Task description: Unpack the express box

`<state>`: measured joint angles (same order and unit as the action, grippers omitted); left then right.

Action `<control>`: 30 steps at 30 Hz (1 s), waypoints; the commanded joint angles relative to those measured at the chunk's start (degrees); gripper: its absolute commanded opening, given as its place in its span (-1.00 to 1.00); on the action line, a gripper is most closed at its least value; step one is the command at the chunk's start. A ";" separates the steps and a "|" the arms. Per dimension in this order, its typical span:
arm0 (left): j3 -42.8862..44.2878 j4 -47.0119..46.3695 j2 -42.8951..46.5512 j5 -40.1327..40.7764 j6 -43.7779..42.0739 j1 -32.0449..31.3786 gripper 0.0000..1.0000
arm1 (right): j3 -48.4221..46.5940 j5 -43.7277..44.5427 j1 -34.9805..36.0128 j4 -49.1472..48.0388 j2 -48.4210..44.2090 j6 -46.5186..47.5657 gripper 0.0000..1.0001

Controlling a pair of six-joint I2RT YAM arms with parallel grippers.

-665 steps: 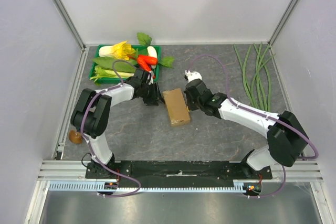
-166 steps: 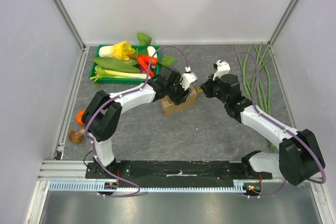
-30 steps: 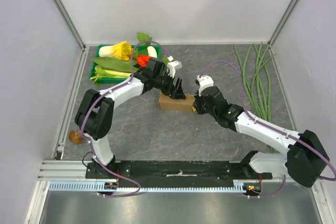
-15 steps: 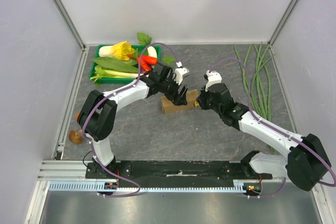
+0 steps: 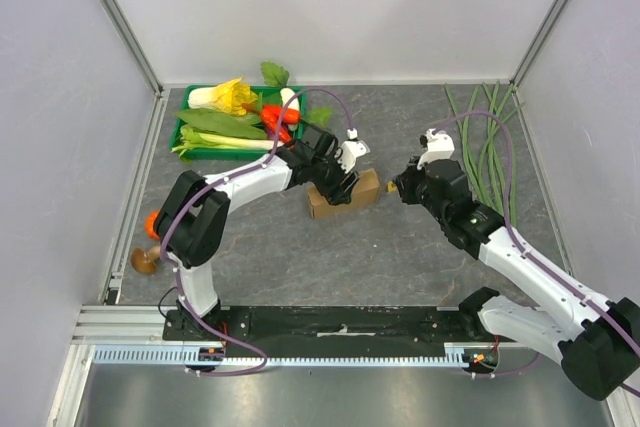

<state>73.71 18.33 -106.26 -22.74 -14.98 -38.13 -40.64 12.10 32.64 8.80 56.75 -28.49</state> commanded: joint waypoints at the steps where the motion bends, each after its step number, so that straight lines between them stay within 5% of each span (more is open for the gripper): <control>1: -1.11 -0.48 1.13 2.09 -6.28 -0.54 0.21 | -1.98 3.81 -0.56 -0.36 -0.68 -1.21 -1.00; 8: -5.86 -1.63 3.95 0.68 -9.97 -1.68 0.02 | -0.32 6.18 -0.74 -6.50 -0.06 -1.83 -1.00; 18: -7.00 1.10 3.08 0.15 -10.33 -2.39 0.06 | 2.23 1.79 -1.00 -18.89 4.24 0.10 -1.00; 30: -7.62 1.80 2.63 0.07 -10.51 -2.30 0.05 | 4.34 1.09 -1.79 -21.80 6.18 0.01 -1.00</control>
<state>68.47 15.46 -102.80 -22.72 -22.65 -39.94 -36.77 13.61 31.22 -8.36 62.63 -28.95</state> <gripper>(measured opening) 0.610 0.154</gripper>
